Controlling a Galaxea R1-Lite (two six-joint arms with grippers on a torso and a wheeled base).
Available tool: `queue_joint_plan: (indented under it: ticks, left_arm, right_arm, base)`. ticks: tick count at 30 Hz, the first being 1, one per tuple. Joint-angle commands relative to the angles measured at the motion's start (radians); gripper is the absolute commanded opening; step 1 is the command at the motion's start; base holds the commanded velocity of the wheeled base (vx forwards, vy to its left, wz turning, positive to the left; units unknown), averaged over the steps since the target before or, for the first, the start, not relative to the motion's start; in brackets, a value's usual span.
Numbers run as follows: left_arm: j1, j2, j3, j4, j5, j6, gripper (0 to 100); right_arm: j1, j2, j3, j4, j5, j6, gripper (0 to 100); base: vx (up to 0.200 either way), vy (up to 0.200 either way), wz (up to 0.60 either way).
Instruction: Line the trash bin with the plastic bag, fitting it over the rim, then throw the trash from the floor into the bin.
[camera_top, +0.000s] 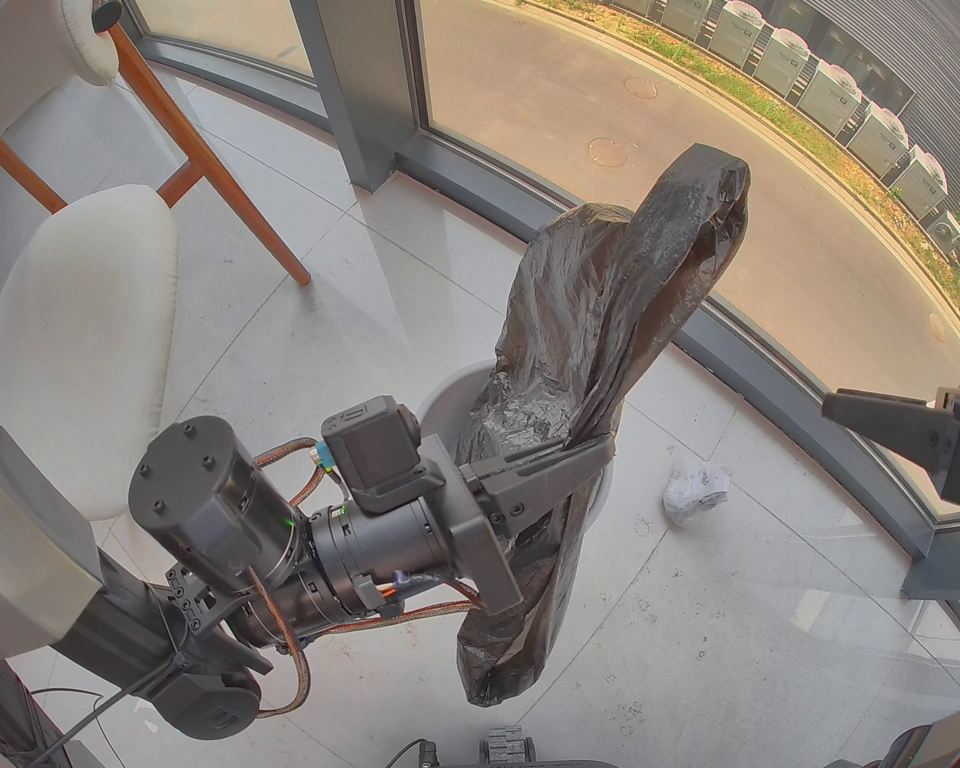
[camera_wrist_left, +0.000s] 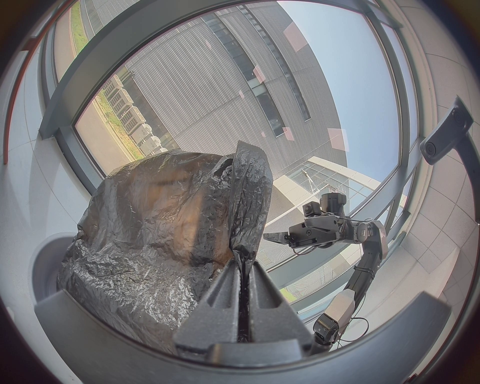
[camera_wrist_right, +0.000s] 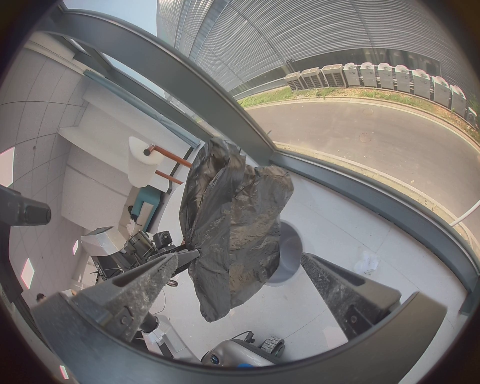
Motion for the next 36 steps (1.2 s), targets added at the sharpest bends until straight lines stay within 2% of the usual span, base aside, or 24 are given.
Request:
queue_joint_plan:
  ticks: [1, 7, 11, 14, 18, 24, 30, 36]
  left_arm:
    - [-0.013, 0.002, 0.004, -0.018, 0.002, 0.000, 0]
    - [-0.016, -0.001, 0.050, -0.018, 0.001, -0.012, 0]
    - [-0.013, -0.004, 0.064, -0.018, 0.002, -0.081, 0]
    - [-0.013, -0.011, 0.068, -0.018, 0.004, -0.106, 0]
    - [-0.011, -0.011, 0.085, -0.018, 0.004, -0.102, 0]
    - [-0.008, -0.004, 0.088, -0.018, 0.004, -0.099, 0]
    - [-0.010, 0.002, 0.094, -0.018, -0.001, -0.036, 0]
    - [-0.013, 0.000, 0.096, -0.018, -0.007, -0.035, 0]
  right_arm:
    - [0.035, 0.099, -0.055, -0.001, 0.000, -0.008, 100]
    - [0.028, 0.168, -0.055, -0.057, 0.000, -0.039, 100]
    - [0.005, 0.237, -0.044, -0.097, -0.006, -0.044, 100]
    - [-0.046, 0.323, -0.056, -0.157, -0.020, -0.051, 100]
    - [-0.095, 0.472, -0.055, -0.350, -0.034, -0.059, 100]
    - [-0.127, 0.597, -0.110, -0.424, -0.042, -0.054, 100]
    - [-0.127, 0.680, -0.211, -0.465, -0.037, -0.045, 100]
    - [-0.083, 0.732, -0.300, -0.515, -0.026, 0.056, 100]
  base:
    - [0.000, 0.000, 0.00]
    - [0.000, 0.000, 0.00]
    - [0.000, 0.000, 0.00]
    - [0.000, 0.000, 0.00]
    - [0.000, 0.000, 0.00]
    - [0.000, 0.000, 0.00]
    - [0.000, 0.000, 0.00]
    - [0.000, 0.000, 0.00]
